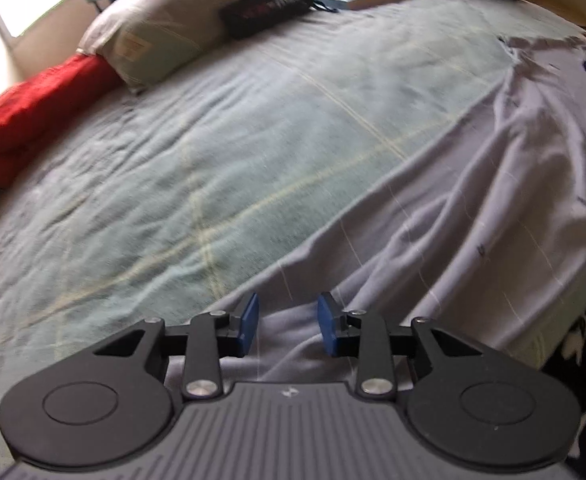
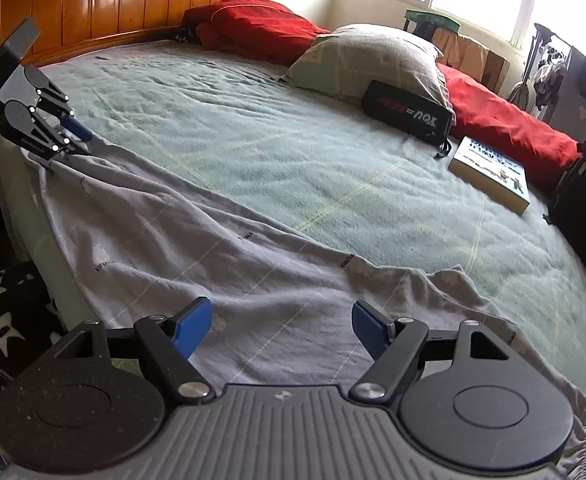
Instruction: Fold clothes
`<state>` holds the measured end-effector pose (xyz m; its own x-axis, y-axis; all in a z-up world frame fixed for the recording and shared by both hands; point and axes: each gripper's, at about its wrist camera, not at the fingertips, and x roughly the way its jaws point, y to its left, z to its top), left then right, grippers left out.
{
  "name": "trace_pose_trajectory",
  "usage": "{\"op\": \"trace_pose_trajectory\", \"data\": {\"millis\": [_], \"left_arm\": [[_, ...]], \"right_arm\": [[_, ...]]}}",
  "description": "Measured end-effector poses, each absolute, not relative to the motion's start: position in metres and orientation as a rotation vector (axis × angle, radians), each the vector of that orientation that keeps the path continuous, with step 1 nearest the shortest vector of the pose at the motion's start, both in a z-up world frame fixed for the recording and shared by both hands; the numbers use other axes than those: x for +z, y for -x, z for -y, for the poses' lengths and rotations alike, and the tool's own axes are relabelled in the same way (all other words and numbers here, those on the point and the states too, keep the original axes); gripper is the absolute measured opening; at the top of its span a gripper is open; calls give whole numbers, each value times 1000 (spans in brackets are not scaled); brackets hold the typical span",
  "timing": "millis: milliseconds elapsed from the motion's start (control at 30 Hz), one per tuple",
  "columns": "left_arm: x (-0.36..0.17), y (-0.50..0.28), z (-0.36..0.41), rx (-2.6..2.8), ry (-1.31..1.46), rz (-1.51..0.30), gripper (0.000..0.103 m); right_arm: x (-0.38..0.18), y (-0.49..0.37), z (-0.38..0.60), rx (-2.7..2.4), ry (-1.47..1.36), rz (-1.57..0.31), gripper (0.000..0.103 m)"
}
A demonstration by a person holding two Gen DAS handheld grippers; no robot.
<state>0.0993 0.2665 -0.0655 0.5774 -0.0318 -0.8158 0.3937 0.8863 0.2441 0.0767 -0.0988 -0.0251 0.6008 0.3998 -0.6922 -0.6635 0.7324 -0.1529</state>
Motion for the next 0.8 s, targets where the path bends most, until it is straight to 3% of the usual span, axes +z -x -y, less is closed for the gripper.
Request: {"op": "trace_pose_trajectory", "data": {"millis": [167,233,267,300,567,667,733,800], "left_arm": [[-66,-93,-270,-286,-429,-943,32],[-66,-93,-271,-296,-405,-941,19],[-66,-93,-273,-300,-392,-938,5],[-65,-92,-274,-296,-381,-934,4],[-30,-85,-303,-154,-207,-763,3],[-29,-91,-310,-149,-161,-760,3],[-36,-92,-308,-153,-180,-785,3],[-40,-91,-308,-139,-185,-786,11]], "right_arm": [[-27,-80,100,644,404,-690,81],[-28,-81,98,650,406,-689,81],[-27,-82,97,655,408,-685,81],[-26,-82,96,659,411,-682,81],[-15,-99,90,693,422,-642,80],[-13,-114,84,728,405,-633,70],[-13,-124,79,752,395,-637,52],[-15,-133,71,769,402,-642,52]]}}
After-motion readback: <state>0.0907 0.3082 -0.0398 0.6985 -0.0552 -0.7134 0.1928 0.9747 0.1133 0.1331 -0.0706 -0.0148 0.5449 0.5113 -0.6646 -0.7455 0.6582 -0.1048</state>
